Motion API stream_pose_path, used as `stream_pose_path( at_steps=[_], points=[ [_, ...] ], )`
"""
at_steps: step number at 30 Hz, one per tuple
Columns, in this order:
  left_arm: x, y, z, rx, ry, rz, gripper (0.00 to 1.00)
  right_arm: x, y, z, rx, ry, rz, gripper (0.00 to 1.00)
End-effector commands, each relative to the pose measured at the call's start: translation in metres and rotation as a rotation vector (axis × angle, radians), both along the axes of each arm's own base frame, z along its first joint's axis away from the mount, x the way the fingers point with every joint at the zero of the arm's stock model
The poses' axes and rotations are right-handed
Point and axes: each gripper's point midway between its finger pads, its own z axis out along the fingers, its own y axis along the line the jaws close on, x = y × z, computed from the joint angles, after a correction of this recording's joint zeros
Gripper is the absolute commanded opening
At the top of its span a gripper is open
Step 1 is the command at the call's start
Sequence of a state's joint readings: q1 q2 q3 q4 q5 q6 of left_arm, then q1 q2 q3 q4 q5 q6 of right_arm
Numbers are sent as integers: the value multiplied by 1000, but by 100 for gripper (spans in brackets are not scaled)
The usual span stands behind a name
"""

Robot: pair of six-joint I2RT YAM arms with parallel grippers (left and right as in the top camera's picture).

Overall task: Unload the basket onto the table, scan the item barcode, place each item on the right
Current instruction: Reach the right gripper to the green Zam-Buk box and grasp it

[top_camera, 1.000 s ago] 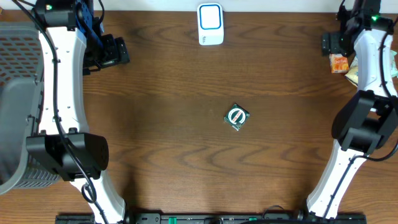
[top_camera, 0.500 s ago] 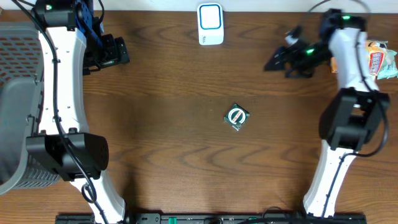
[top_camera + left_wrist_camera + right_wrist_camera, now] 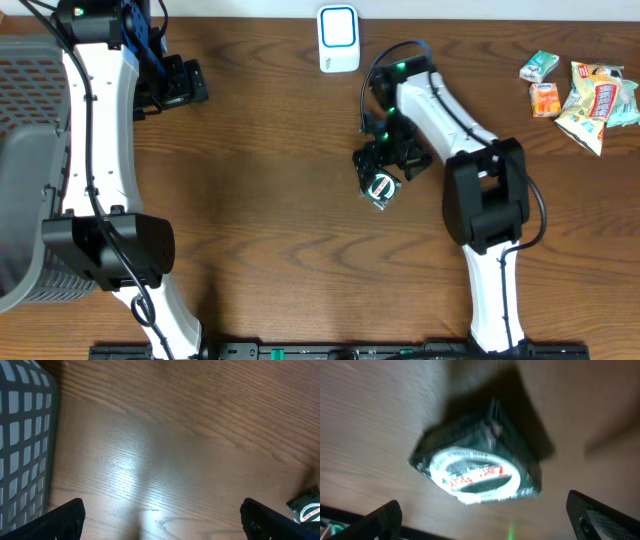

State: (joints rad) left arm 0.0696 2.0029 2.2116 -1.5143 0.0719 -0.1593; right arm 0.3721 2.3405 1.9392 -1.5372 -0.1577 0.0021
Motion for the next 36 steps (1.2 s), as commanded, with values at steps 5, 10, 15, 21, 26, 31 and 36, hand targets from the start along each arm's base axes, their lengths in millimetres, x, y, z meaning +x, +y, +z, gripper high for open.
stream_pose_path(
  at_steps=[5, 10, 15, 21, 26, 31, 36],
  points=[
    [0, 3, -1, 10, 6, 0, 98, -25, -2, 8, -167, 42, 26, 92],
    [0, 3, -1, 10, 6, 0, 98, -30, 8, 8, -169, 39, 46, 28],
    [0, 3, -1, 10, 6, 0, 98, -34, 19, 4, -173, 23, 57, 1],
    [0, 3, -1, 10, 6, 0, 98, -52, 20, -11, -201, 62, 82, 1],
    [0, 3, -1, 10, 6, 0, 98, -46, 5, -27, -257, 16, 100, 1],
    [0, 3, -1, 10, 6, 0, 98, 5, -27, -24, -405, -187, -3, 1],
    [0, 3, -1, 10, 6, 0, 98, 71, -21, -10, -305, -399, -114, 11]
  ],
)
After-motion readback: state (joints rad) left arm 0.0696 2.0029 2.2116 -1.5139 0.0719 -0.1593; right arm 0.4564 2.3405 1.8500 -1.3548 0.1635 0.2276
